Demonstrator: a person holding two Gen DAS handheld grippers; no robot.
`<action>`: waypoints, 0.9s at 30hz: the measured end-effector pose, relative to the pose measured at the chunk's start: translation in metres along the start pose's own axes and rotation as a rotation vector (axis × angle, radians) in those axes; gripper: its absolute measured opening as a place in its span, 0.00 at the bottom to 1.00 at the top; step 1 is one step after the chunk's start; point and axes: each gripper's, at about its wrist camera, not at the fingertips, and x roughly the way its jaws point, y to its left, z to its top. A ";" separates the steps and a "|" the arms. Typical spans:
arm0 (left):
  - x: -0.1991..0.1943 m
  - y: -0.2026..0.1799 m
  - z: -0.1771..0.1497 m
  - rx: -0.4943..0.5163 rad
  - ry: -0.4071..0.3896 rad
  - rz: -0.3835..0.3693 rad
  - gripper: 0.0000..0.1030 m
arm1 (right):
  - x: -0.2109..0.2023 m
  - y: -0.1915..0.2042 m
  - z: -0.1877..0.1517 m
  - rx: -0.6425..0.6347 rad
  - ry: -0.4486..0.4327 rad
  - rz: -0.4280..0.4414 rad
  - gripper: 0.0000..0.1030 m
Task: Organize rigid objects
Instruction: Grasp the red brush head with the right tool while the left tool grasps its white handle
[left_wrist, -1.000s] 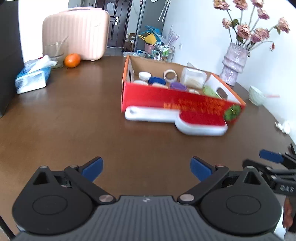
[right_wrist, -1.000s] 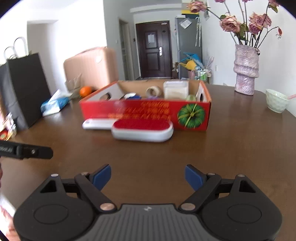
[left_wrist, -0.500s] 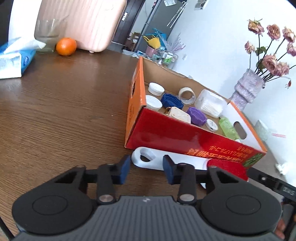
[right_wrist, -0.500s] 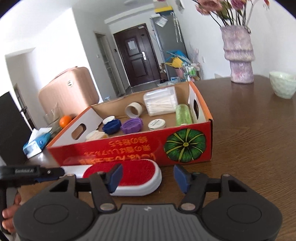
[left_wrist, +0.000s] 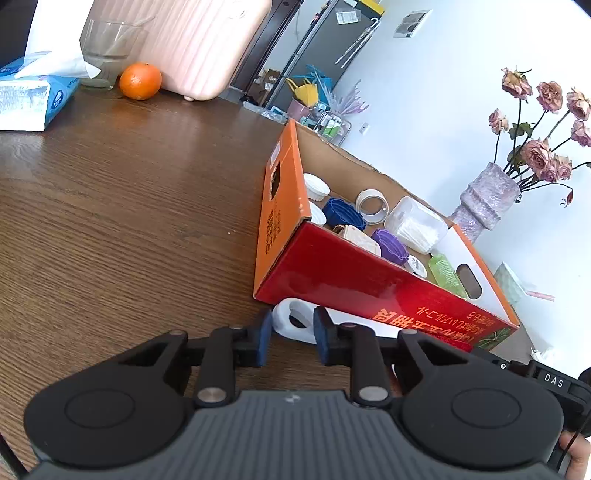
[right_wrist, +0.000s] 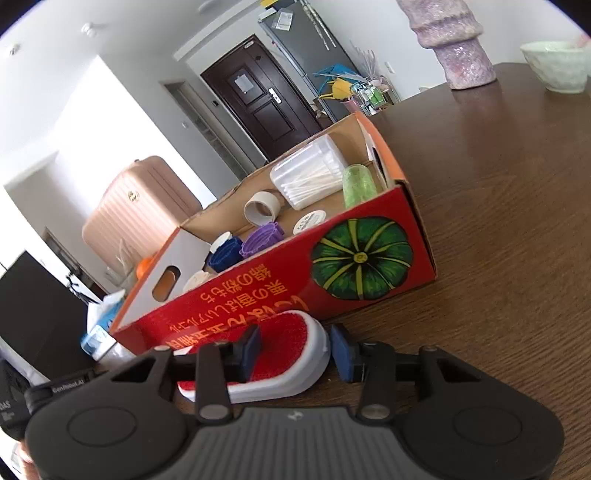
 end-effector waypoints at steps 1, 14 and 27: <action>-0.002 -0.003 -0.002 0.014 -0.007 0.007 0.16 | -0.001 -0.001 -0.002 0.007 -0.005 0.003 0.38; -0.062 -0.046 -0.039 0.189 -0.092 0.097 0.05 | -0.072 0.034 -0.058 -0.166 -0.017 -0.017 0.25; 0.003 0.006 0.004 0.026 -0.015 0.034 0.16 | -0.045 0.031 -0.050 -0.091 -0.034 -0.072 0.42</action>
